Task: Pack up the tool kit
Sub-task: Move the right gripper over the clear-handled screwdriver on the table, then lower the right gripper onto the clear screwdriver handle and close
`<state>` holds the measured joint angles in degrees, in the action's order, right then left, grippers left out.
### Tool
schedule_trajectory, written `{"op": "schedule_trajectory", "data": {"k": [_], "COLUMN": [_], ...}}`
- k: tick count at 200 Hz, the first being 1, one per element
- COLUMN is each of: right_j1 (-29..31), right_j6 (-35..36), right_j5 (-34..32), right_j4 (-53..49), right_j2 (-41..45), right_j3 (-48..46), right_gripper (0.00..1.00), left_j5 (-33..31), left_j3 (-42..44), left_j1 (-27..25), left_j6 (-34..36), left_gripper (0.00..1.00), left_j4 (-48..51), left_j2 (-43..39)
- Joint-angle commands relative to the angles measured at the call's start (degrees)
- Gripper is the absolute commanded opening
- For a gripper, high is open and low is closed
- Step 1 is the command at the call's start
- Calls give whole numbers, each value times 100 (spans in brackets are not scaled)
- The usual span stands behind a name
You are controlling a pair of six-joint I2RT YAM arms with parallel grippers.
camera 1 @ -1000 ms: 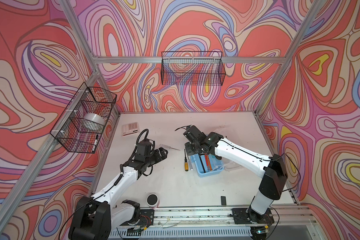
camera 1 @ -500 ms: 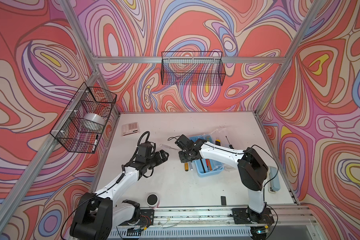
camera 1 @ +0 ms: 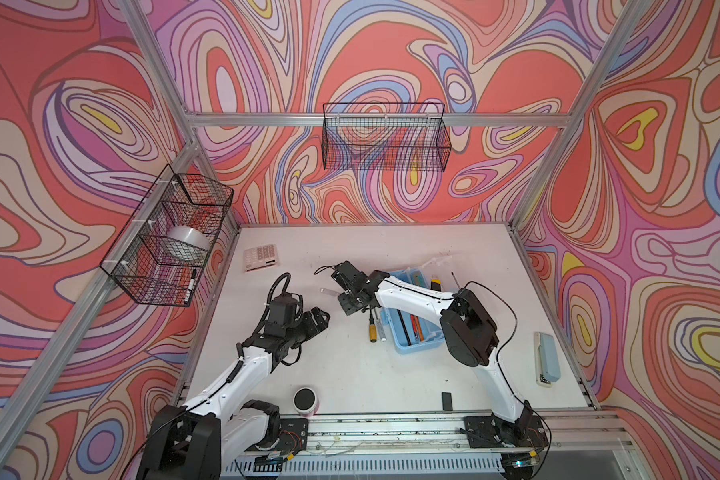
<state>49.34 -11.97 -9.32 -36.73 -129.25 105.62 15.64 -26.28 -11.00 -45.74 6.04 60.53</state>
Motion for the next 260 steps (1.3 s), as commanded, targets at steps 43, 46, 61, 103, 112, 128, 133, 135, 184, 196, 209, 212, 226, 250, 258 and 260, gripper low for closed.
{"op": "schedule_trajectory", "data": {"k": [43, 46, 61, 103, 112, 128, 133, 135, 184, 196, 209, 212, 226, 250, 258, 260], "right_j1": [-367, -372, -396, -399, -399, -399, -392, -397, -401, -399, -399, -399, -399, -399, -399, -399], "right_j6": [961, 973, 1074, 1227, 1219, 1264, 1273, 1275, 1372, 1357, 1349, 1350, 1361, 1381, 1381, 1381], "right_j5": [1252, 1316, 1490, 1884, 1903, 1841, 1821, 1814, 1697, 1677, 1628, 1612, 1593, 1517, 1503, 1503], "right_j4": [1279, 1315, 1331, 1760, 1886, 1910, 1887, 1878, 1630, 1526, 1438, 1434, 1421, 1344, 1344, 1344], "right_j2": [-188, -206, -359, -556, -572, -669, -702, -728, -1153, -1264, -1337, -1339, -1372, -1378, -1364, -1361], "right_j3": [-135, -134, -28, -61, -111, -26, 20, 39, 567, 724, 830, 832, 852, 804, 750, 736], "right_gripper": [40, 40, 40, 40, 40, 40, 41, 41, 40, 40, 39, 39, 35, 28, 26, 26], "left_j5": [202, 210, 244, 332, 347, 369, 377, 378, 392, 393, 405, 405, 415, 414, 414, 414], "left_j3": [193, 186, 166, 159, 150, 164, 169, 168, 185, 185, 185, 185, 193, 209, 220, 222], "left_j1": [423, 428, 442, 468, 474, 473, 476, 476, 494, 503, 512, 519, 520, 538, 538, 538], "left_j6": [-85, -80, -59, -60, -75, -85, -85, -85, -49, -41, -41, -45, -41, -32, -33, -32], "left_gripper": [88, 88, 88, 88, 88, 88, 88, 88, 88, 88, 88, 88, 88, 87, 88, 88], "left_j4": [81, 81, 68, -32, -38, -74, -72, -74, -31, -25, -24, -23, -24, 3, 2, 2], "left_j2": [-298, -292, -248, -160, -156, -165, -170, -166, -175, -166, -166, -160, -169, -201, -207, -208]}}
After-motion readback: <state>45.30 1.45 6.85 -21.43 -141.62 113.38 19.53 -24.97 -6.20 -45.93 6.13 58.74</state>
